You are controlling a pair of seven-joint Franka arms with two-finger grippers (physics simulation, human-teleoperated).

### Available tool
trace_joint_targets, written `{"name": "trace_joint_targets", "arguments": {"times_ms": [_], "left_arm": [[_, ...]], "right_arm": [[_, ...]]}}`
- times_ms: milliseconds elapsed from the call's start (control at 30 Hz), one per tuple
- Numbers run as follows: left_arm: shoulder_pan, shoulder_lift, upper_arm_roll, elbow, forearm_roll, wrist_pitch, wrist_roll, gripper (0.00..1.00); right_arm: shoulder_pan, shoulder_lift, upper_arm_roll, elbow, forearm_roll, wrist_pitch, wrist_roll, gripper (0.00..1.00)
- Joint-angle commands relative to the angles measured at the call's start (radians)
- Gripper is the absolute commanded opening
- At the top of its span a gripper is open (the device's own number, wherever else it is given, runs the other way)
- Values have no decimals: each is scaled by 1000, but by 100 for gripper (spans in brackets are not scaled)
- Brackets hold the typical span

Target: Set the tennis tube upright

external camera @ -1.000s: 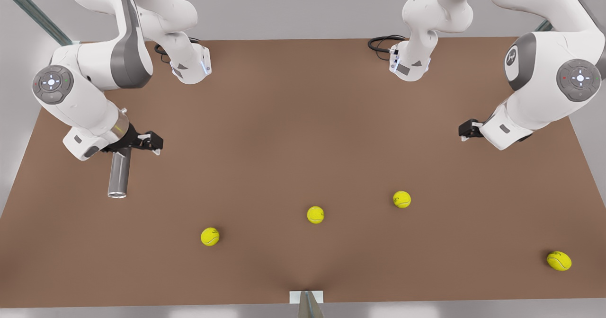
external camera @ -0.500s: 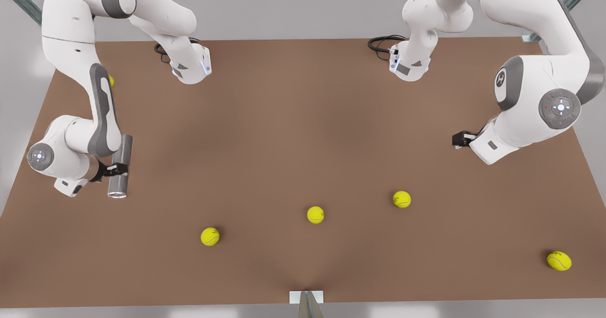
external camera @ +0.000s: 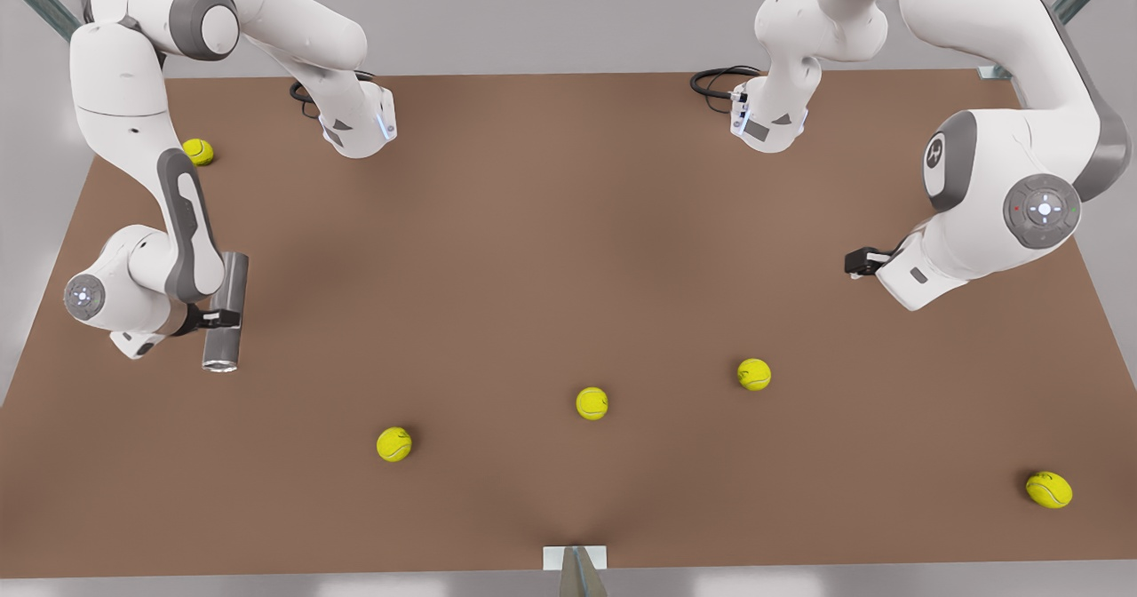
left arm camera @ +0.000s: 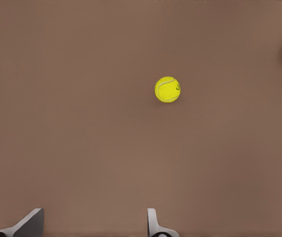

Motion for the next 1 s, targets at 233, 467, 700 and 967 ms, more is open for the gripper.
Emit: {"name": "trace_joint_targets", "arguments": {"times_ms": [233,467,700,967], "left_arm": [[0,0,0,-7,0,-2,0,100],[0,0,0,-15,0,-2,0,100],[0,0,0,-15,0,-2,0,100],[0,0,0,-21,0,-2,0,100]], "right_arm": [[-5,-11,-2,-18,-64,-14,-73,100],[-41,-58,2,-134,-95,46,-69,100],[-54,-52,5,-162,-97,118,-92,100],[-55,-46,5,-164,-92,118,-90,100]]}}
